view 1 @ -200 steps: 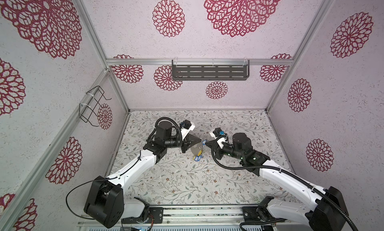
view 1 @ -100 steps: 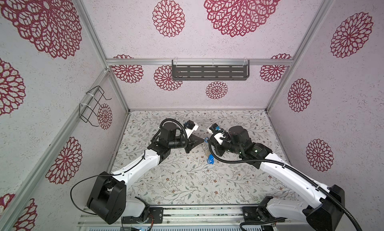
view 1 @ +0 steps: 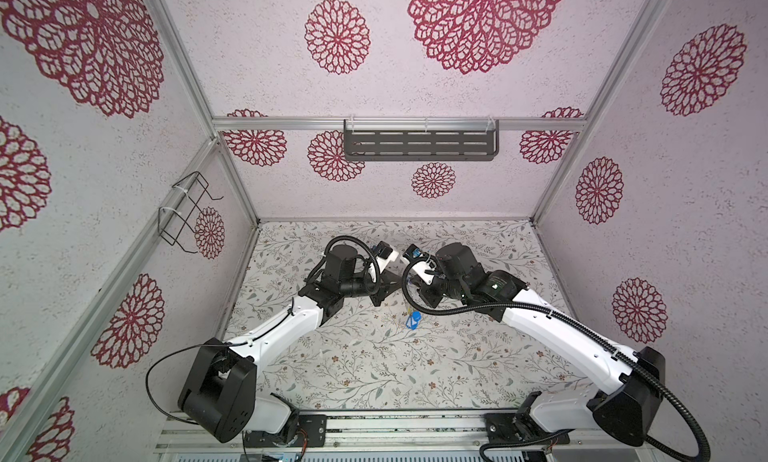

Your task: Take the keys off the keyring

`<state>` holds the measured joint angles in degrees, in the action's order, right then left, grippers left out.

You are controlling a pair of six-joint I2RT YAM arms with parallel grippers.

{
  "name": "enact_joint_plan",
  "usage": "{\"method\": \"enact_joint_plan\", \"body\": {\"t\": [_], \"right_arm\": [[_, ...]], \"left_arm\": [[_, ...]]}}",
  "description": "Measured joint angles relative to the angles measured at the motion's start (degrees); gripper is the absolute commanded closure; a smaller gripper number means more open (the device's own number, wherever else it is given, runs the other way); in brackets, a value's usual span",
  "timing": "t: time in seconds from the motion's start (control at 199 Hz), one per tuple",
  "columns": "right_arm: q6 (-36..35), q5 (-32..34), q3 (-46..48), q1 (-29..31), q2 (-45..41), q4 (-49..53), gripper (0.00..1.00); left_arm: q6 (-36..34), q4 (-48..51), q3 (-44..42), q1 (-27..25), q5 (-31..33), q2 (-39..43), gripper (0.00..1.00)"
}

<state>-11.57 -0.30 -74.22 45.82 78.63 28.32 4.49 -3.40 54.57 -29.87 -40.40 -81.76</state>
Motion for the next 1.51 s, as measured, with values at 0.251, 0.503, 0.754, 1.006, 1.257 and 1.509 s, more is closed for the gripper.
{"method": "enact_joint_plan", "body": {"t": [0.251,0.503,0.754,1.006,1.257,1.509], "right_arm": [[0.1,2.0,-4.4,0.4,4.0,2.3,1.00],[1.3,3.3,-7.5,0.5,7.1,4.3,1.00],[4.5,4.1,-8.0,0.8,8.0,4.4,1.00],[9.3,-2.4,-3.5,-1.5,6.6,-0.3,1.00],[14.8,-12.5,-0.9,-6.2,4.7,-4.3,1.00],[16.3,-13.9,-6.3,-6.9,7.4,0.5,1.00]], "left_arm": [[-0.5,4.2,2.6,-0.1,2.9,-0.8,1.00],[0.5,4.7,2.7,0.0,6.6,-1.2,1.00],[1.2,3.3,1.7,0.0,8.1,-1.1,1.00],[-0.1,-1.5,-2.1,-0.4,8.3,0.0,1.00],[-0.6,-5.0,-2.1,-0.8,8.1,0.1,1.00],[-0.7,-7.0,-2.2,-0.7,8.5,0.3,1.00]]}}
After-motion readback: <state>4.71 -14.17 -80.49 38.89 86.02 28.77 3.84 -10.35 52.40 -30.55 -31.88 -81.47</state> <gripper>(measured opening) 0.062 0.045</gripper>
